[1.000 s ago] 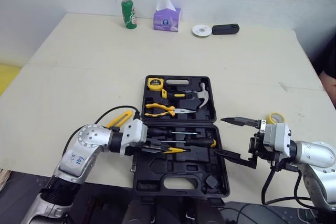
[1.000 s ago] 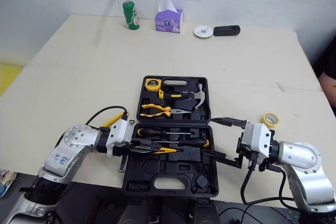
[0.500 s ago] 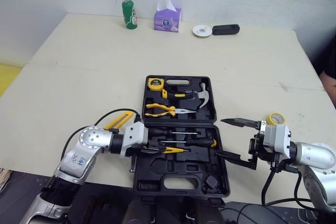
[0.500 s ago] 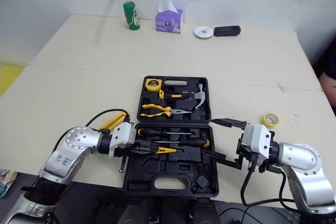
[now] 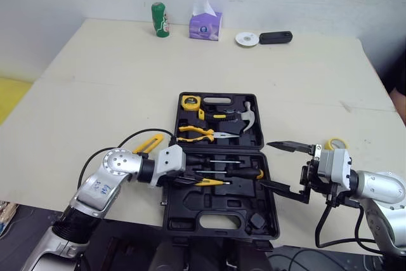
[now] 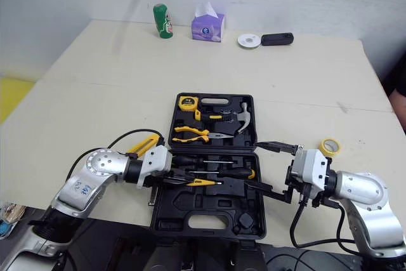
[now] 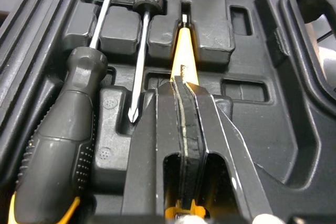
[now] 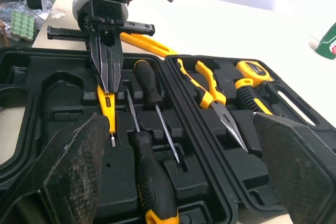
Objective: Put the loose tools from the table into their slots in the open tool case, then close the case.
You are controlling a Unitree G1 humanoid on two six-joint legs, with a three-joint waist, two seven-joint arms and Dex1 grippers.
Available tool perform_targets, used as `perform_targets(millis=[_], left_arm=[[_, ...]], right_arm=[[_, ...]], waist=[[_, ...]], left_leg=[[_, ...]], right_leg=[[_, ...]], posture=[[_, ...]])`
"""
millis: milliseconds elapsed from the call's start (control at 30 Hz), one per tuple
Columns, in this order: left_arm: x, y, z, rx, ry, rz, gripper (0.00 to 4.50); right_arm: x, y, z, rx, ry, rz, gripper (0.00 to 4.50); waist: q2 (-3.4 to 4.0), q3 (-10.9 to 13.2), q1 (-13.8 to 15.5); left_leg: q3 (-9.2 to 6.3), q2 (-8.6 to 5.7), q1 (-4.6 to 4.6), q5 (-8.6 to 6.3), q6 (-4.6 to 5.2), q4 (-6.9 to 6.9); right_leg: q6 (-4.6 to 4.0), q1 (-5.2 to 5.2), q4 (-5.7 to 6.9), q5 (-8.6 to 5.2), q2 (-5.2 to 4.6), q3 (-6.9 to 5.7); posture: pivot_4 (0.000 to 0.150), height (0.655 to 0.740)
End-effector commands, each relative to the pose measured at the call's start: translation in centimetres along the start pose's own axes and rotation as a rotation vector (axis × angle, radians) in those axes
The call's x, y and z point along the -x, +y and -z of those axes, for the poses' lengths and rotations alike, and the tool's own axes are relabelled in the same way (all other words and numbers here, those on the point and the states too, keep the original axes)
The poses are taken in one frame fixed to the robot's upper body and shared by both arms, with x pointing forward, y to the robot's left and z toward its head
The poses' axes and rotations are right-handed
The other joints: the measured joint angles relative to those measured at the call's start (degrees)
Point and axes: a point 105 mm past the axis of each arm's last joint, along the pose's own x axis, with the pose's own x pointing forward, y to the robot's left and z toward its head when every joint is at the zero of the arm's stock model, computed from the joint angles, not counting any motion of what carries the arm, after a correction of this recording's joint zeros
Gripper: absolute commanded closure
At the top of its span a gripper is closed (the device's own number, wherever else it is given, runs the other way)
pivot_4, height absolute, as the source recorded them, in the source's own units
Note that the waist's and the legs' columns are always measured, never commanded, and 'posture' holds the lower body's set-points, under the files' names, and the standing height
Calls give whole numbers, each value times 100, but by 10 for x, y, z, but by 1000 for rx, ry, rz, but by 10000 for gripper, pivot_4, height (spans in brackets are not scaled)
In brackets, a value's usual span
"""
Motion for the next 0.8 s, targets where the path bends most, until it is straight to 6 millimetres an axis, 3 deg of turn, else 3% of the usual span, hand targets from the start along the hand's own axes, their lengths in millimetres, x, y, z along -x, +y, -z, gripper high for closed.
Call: perform_targets(millis=[33, 100, 233, 333, 500, 567, 667, 700, 800], left_arm=[[-10, -13, 35, 96, 126, 29, 44751], [-11, -8, 31, 95, 91, -15, 44751], [-5, 2, -8, 79, -93, -67, 44751], [5, 6, -18, 46, -136, -93, 44751], [43, 17, -27, 14, -187, -165, 44751], [66, 16, -37, 32, -261, -176, 44751], [101, 28, -28, 26, -224, -324, 36398], [122, 39, -20, 20, -210, -437, 32896], [165, 58, -6, -4, -191, -667, 20148]], right_arm=[[-1, -1, -7, 30, -22, 5, 0], [0, -2, -6, 30, -19, 9, 0], [11, -10, -4, 51, 10, 48, 0], [18, -12, -2, 56, 30, 65, 0], [47, -24, 0, 96, 109, 141, 0], [72, -30, 2, 117, 166, 189, 0], [105, -39, 4, 138, 215, 299, 0], [122, -43, 10, 140, 249, 355, 0], [159, -56, 17, 152, 294, 528, 0]], waist=[[15, -14, 1], [31, -27, 2], [42, -34, 19], [38, -29, 8], [23, -15, -12], [22, -14, -14], [21, -12, -17], [21, -11, -17], [20, -10, -25]], left_leg=[[0, 0, 0, -1, 1, 0], [0, 0, 0, -4, 3, 0], [0, -2, -3, -8, 10, 1], [0, -2, -10, -10, 13, 2], [2, -2, -18, -10, 12, 1], [3, -2, -17, -10, 12, 3], [3, -1, -14, -10, 12, 1], [3, -1, -13, -10, 12, -1], [8, -1, -10, -11, 12, -3]], right_leg=[[1, 0, -1, 0, 0, 0], [2, 1, -4, 1, 0, 1], [8, 3, -10, 5, -2, 1], [9, -2, -12, 5, -1, 1], [9, -9, -14, 5, 2, -2], [10, -8, -15, 5, 1, -2], [10, -7, -17, 5, 0, -2], [10, -7, -17, 5, 1, -2], [10, -7, -17, 5, 1, -1]], posture=[[1500, 7400], [1500, 7400], [1500, 7400], [1500, 7400], [1500, 7400], [1500, 7400], [1500, 7400], [1500, 7400], [1500, 7400]])
